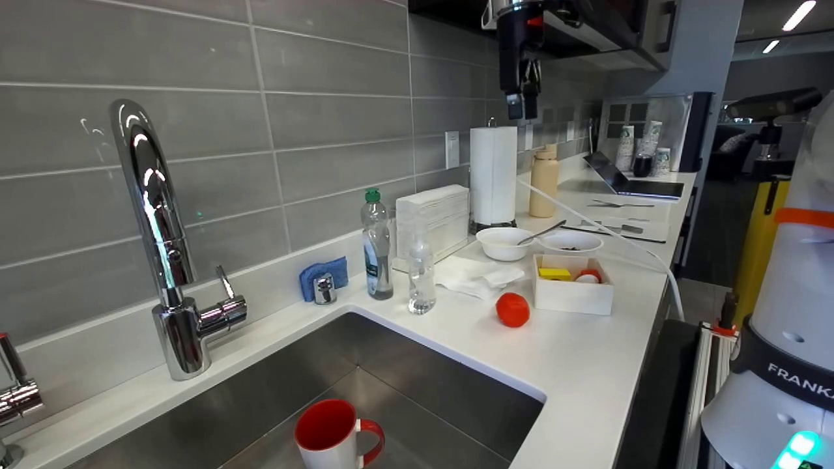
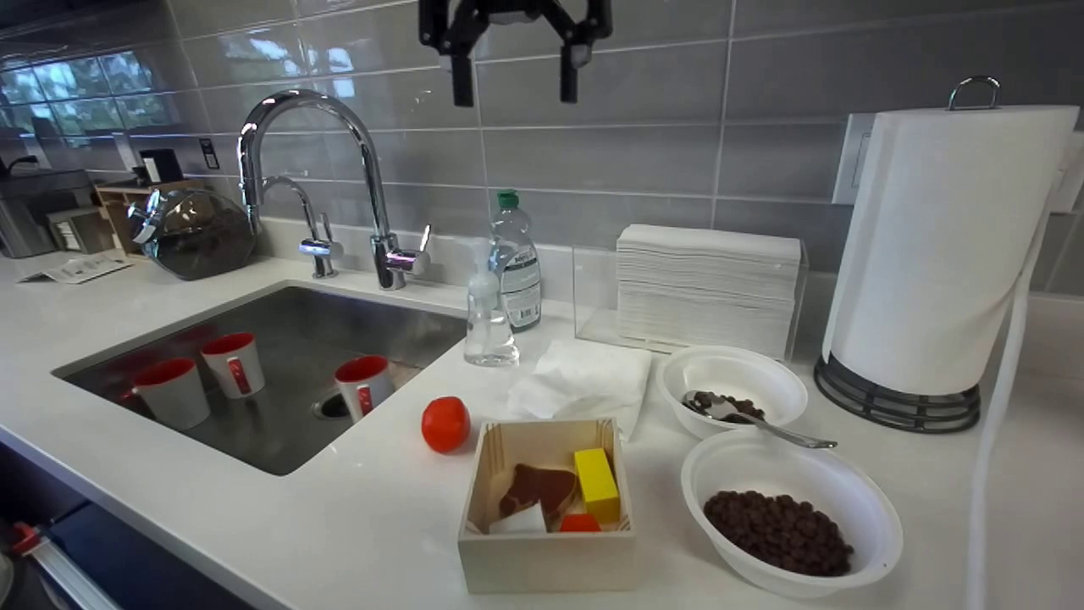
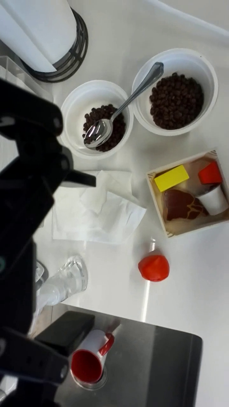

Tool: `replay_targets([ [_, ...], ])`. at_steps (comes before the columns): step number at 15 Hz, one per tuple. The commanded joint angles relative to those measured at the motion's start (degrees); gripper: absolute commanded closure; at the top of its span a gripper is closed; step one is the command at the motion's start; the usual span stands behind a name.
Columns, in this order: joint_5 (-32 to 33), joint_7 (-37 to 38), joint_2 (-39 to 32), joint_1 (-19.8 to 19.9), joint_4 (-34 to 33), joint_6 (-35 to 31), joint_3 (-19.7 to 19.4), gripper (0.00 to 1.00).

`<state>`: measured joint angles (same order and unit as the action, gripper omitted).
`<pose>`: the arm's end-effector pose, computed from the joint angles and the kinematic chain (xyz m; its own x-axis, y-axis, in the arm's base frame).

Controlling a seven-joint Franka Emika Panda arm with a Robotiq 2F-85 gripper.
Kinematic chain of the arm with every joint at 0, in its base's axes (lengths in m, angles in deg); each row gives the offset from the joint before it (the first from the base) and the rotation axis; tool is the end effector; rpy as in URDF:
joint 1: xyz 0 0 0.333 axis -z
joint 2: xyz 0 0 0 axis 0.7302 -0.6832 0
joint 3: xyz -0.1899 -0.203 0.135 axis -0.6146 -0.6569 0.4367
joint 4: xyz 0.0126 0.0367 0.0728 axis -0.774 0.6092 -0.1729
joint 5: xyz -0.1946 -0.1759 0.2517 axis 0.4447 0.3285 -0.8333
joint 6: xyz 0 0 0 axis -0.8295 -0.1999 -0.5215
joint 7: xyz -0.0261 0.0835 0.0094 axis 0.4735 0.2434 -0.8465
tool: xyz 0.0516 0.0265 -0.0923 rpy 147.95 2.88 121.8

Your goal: Use the spoon to move some of the brown objects to the other bowl

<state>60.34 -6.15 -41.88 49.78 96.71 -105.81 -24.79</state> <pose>0.3796 -0.1357 0.5105 0.9796 0.1679 -0.1108 0.1689 -0.9856 -0.0003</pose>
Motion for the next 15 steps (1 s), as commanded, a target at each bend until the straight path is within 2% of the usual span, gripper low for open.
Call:
replay_targets([
  [1,-0.5,-9.2,-13.7,1.4,-10.7,3.1,-3.0,0.0],
  [5,-2.5,-18.1,-26.4,5.4,-19.9,5.1,-4.7,0.0],
  [8,-3.3,-22.2,-34.3,8.7,-25.4,6.9,-3.7,0.0],
  [15,-5.5,-27.8,-45.3,18.9,-35.2,14.0,-2.2,0.0],
])
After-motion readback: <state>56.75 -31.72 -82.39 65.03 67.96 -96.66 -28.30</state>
